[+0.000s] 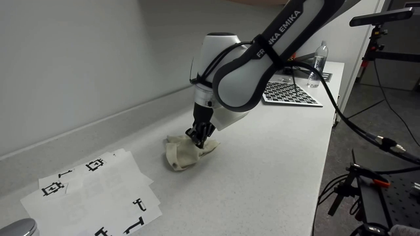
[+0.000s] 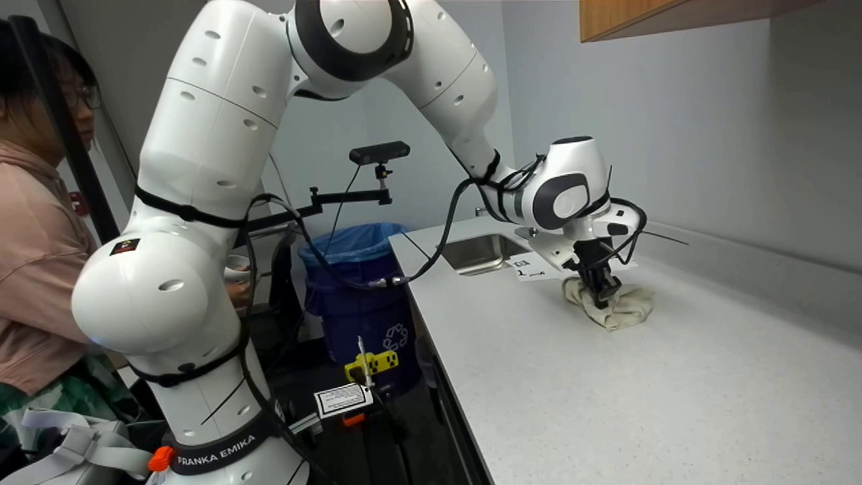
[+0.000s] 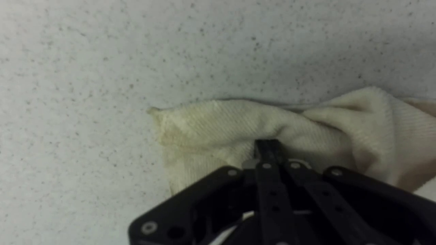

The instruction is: Use the towel to wipe the counter

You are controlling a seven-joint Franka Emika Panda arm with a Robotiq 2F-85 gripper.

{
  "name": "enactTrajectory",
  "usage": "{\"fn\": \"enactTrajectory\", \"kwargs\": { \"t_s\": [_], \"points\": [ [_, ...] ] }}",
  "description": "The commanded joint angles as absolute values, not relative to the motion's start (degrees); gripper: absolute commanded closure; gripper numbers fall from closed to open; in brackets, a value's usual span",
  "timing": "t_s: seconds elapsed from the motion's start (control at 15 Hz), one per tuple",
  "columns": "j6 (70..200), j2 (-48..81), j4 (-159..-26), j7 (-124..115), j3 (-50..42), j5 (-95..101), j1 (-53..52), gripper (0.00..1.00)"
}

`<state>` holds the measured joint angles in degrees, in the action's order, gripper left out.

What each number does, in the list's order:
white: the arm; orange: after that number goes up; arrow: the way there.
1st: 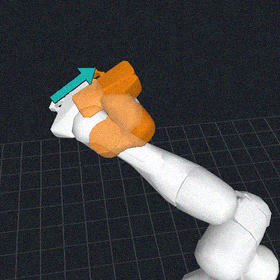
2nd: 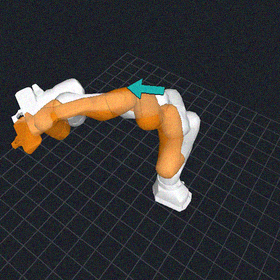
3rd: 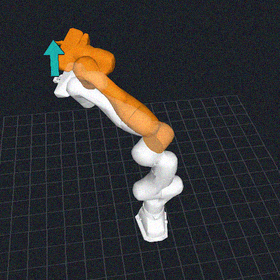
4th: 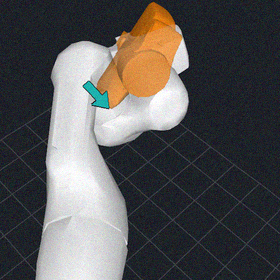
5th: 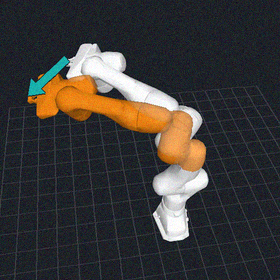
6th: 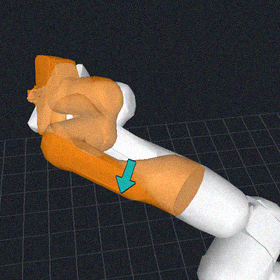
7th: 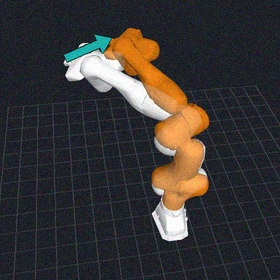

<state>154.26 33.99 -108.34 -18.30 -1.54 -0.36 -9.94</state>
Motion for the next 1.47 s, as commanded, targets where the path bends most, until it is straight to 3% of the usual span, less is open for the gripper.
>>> {"fn": "enactTrajectory", "kwargs": {
  "t_s": [0.0, 0.8, 1.4],
  "points": [
    [154.88, 38.01, -103.98, -14.86, 2.45, -3.74, -8.09, 1.0],
    [153.8, 28.17, -120.15, -6.46, 16.1, -19.42, -3.81, 1.0],
    [153.56, 16.42, -136.18, -7.28, 19.24, -26.41, -5.48, 1.0]
  ]
}}
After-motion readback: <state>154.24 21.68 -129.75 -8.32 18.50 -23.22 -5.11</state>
